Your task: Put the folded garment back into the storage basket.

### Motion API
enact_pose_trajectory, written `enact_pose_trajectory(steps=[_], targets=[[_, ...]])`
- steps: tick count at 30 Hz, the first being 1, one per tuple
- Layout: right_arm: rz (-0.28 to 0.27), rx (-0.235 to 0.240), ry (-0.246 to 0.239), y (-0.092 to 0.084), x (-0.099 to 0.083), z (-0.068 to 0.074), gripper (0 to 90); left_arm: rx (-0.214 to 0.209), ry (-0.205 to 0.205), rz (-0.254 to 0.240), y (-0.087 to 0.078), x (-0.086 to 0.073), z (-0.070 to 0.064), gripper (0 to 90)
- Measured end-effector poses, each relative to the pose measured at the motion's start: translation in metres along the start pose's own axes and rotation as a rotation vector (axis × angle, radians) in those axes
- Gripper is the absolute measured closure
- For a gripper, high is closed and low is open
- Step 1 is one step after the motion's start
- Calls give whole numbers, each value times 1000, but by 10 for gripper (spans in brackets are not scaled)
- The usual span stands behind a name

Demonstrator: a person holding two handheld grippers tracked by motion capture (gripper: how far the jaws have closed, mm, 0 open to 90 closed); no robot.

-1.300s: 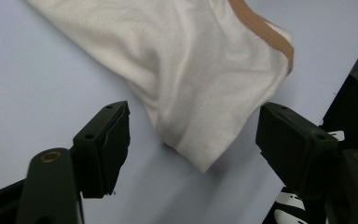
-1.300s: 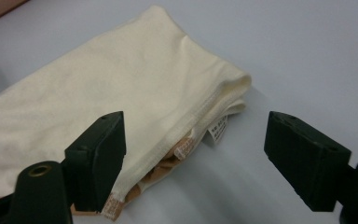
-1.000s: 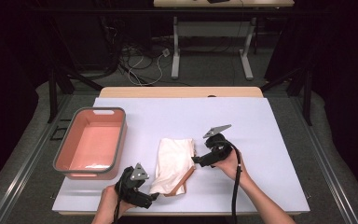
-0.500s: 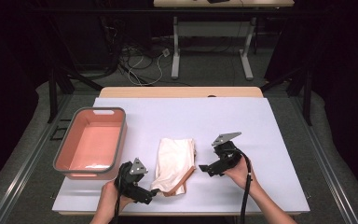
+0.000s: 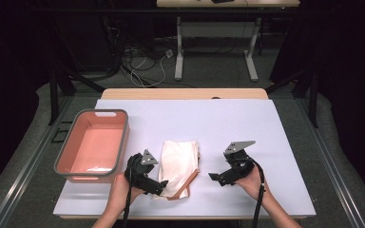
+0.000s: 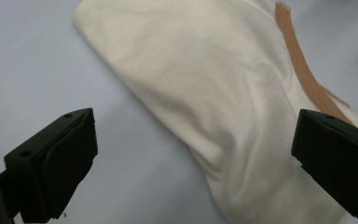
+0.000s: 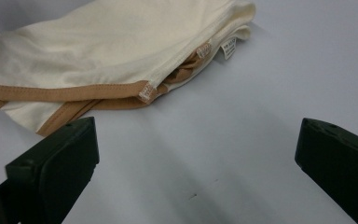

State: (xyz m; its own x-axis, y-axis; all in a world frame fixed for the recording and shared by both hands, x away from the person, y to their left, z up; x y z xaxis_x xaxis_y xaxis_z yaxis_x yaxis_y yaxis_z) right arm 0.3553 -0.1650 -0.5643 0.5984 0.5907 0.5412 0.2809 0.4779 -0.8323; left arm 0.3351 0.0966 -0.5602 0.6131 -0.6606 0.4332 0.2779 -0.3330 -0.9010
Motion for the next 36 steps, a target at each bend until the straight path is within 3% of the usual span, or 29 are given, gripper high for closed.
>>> enact_pose_trajectory(steps=[6, 8, 15, 17, 23, 30, 36], targets=[[-8, -17, -3, -1, -3, -2, 0, -7, -32, -18, 9, 17, 5, 20], [-2, -20, -5, 0, -4, -2, 0, 11, -37, -17, 13, 21, 7, 25], [-19, -28, -7, -4, -3, -4, 0, 27, -66, 30, 26, 26, 19, 51], [-30, -8, 6, -3, -3, -6, 0, 17, -78, 45, 29, 26, 22, 61], [-23, -15, 6, -3, -4, -8, 0, -4, -77, 96, 40, 24, 25, 140], [-19, -12, 7, -3, -4, -8, 0, -10, -71, 137, 50, 22, 25, 147], [-24, -17, 2, -3, -3, -8, 0, -16, -57, 140, 51, 21, 24, 170]])
Point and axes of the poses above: each handheld gripper's, and its own axes: y roughly forward along the jaws, x roughly out of its top, z roughly to its left, the point moved 6 cm from there along y, roughly forward along the jaws, and after that the axes turned 12 degrees about z, right-handed, at the moved point
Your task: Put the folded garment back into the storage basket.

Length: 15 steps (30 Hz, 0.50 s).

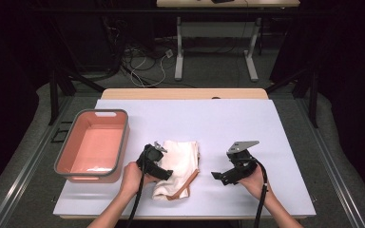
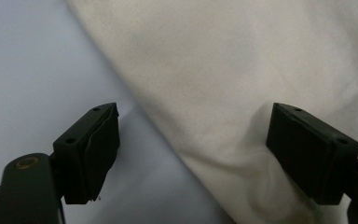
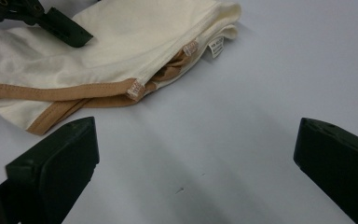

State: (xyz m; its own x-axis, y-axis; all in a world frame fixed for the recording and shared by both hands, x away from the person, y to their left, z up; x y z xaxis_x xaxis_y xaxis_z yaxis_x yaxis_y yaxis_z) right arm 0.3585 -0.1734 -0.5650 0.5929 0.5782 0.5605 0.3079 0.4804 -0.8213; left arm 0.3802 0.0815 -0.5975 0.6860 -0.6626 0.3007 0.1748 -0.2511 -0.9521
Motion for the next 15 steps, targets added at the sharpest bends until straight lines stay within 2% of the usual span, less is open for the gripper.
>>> enact_pose_trajectory(steps=[11, 15], targets=[[9, -12, -2, -1, 0, 0, 0, -9, 18, 31, 0, 2, -1, 171], [7, -11, -5, 0, 0, 0, 0, -18, 30, 29, -2, 3, -3, 275]])
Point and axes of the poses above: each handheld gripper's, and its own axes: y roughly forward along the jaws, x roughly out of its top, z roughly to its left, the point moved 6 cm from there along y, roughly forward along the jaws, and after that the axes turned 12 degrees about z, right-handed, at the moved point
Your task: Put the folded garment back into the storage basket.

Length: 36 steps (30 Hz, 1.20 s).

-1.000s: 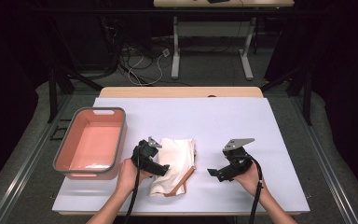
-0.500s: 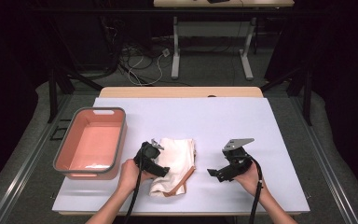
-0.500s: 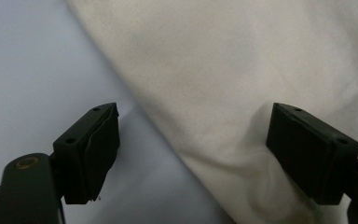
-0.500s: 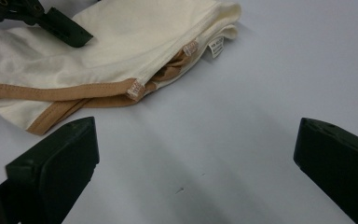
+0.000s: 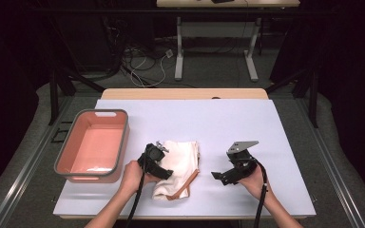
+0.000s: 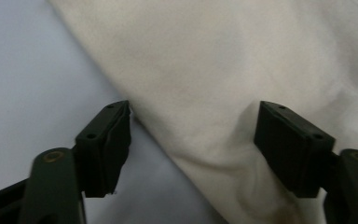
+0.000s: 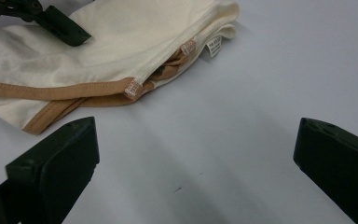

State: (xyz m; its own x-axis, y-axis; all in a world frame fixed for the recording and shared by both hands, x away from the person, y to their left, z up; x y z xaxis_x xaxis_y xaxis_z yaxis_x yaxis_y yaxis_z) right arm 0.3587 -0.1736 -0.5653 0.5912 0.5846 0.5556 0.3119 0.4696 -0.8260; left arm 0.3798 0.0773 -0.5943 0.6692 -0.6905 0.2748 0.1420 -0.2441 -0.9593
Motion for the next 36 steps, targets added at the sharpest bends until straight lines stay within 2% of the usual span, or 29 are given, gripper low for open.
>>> enact_pose_trajectory(steps=[2, 10, 14, 17, 36], targets=[[2, -1, 0, 0, 0, 0, 1, -7, 2, -8, -1, 1, -2, 375], [4, -6, -2, 0, 0, 0, 2, -37, 40, -22, -2, 5, -5, 593], [4, -6, 0, 0, 0, -1, 2, -70, 49, -36, -2, 6, -8, 730], [4, -6, 3, -1, 0, 0, 2, -75, 58, -45, -2, 6, -9, 791], [5, 0, -5, 0, -1, 0, 2, -59, 115, -90, -25, 6, -13, 814]])
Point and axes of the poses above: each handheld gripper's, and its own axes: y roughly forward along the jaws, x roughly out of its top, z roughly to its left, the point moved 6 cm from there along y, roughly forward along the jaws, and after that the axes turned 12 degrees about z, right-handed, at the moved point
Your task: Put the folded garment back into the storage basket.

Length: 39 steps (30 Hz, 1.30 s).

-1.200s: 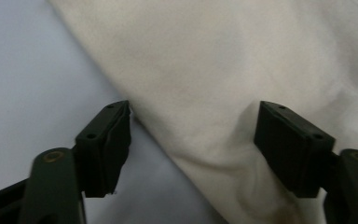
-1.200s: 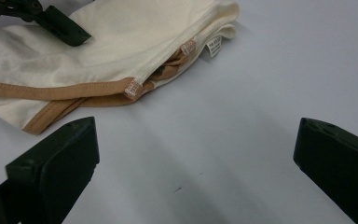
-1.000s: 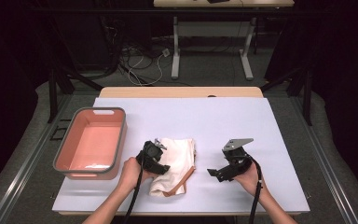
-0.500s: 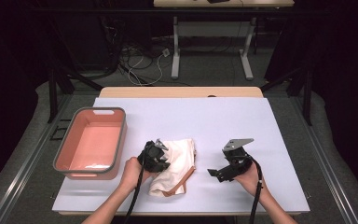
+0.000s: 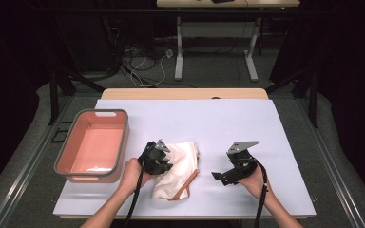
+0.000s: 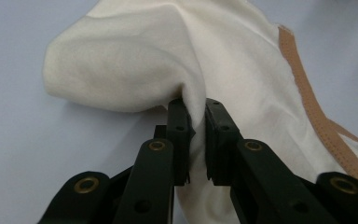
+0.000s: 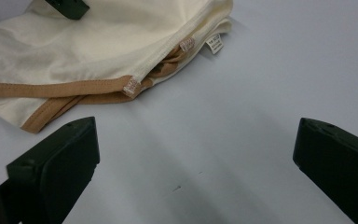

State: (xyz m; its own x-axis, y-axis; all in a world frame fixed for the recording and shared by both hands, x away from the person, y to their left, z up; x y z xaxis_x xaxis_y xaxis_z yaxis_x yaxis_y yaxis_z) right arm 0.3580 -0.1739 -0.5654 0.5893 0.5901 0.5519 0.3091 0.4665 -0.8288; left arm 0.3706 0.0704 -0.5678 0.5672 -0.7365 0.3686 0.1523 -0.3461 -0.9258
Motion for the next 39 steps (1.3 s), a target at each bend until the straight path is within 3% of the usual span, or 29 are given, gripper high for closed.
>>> enact_pose_trajectory(steps=[25, 39], targets=[[5, 4, 1, 1, -1, 0, 3, 51, 7, 5, -28, 0, 5, 820], [8, 0, -1, 1, 0, -1, 4, 87, 15, 40, -41, 3, 13, 820]])
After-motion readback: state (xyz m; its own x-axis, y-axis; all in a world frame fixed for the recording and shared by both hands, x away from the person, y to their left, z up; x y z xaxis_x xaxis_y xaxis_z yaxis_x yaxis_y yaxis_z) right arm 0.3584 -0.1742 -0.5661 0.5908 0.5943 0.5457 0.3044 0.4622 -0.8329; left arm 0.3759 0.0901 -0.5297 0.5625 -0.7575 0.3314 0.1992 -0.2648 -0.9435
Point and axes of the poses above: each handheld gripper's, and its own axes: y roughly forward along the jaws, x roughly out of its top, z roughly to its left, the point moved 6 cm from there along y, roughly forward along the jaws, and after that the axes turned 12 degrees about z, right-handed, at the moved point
